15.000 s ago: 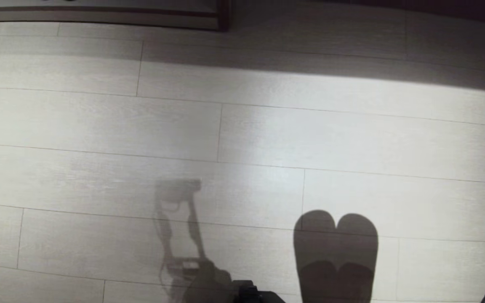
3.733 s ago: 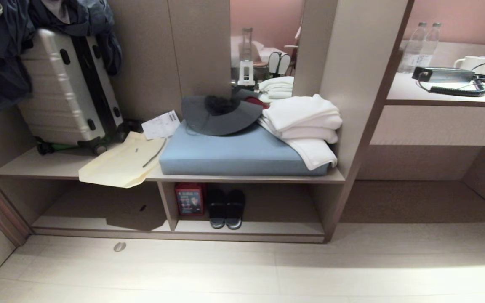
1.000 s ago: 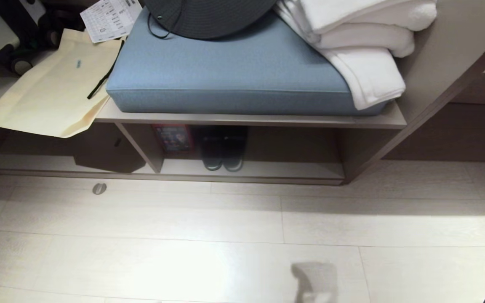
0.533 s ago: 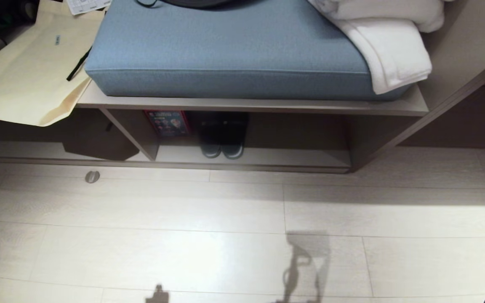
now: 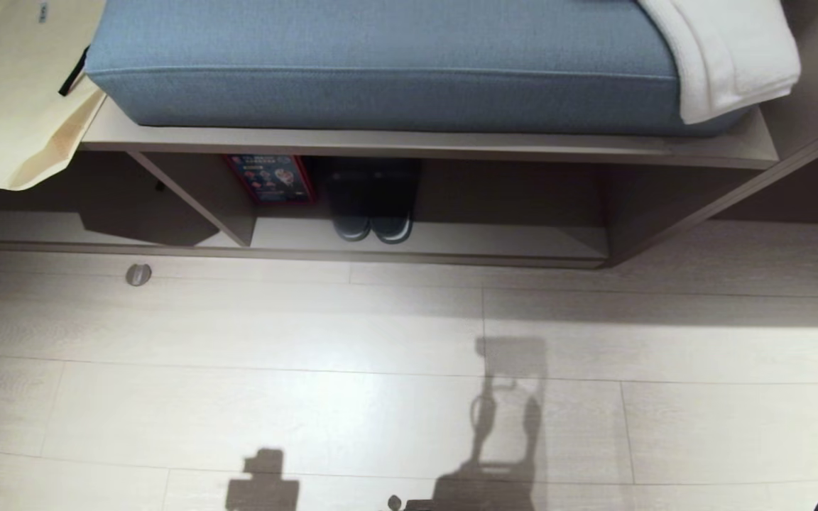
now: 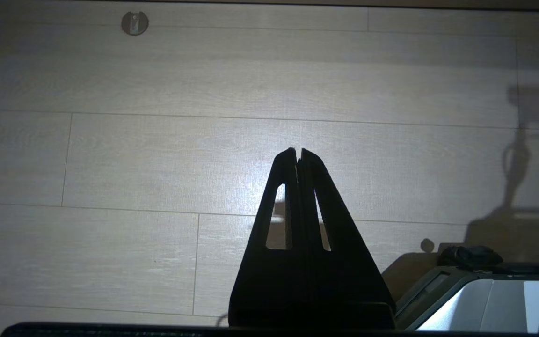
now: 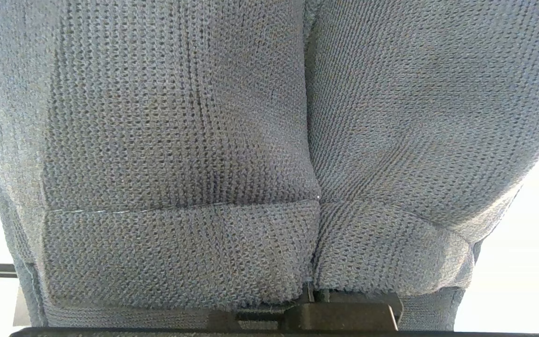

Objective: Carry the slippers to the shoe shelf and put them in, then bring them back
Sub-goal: Place the slippers into the shoe cabinet

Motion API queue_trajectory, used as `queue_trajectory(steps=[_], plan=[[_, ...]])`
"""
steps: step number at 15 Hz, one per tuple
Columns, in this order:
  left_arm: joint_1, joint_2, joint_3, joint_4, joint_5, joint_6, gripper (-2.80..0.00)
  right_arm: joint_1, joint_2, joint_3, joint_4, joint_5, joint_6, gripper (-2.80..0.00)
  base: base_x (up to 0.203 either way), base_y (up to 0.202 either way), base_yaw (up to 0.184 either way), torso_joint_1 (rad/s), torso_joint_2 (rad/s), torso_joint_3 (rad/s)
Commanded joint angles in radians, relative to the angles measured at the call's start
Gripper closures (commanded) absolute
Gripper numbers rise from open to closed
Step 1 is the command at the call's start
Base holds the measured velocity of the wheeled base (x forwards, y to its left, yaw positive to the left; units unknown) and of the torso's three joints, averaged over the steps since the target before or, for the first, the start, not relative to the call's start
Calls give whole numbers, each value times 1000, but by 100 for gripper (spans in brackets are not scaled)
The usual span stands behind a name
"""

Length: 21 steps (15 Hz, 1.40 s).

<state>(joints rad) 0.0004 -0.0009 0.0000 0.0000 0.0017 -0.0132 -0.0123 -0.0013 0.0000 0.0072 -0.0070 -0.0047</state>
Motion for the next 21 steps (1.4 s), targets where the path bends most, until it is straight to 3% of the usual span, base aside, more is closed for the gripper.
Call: queue_trajectory(steps=[1, 21], plan=[[0, 1, 2, 0, 1, -1, 0, 0, -2, 0, 0, -2, -1, 0, 0, 0, 0, 2, -1, -193], [0, 1, 2, -2, 0, -1, 0, 0, 0, 0, 0, -7, 0, 0, 0, 0, 0, 3, 2, -197]])
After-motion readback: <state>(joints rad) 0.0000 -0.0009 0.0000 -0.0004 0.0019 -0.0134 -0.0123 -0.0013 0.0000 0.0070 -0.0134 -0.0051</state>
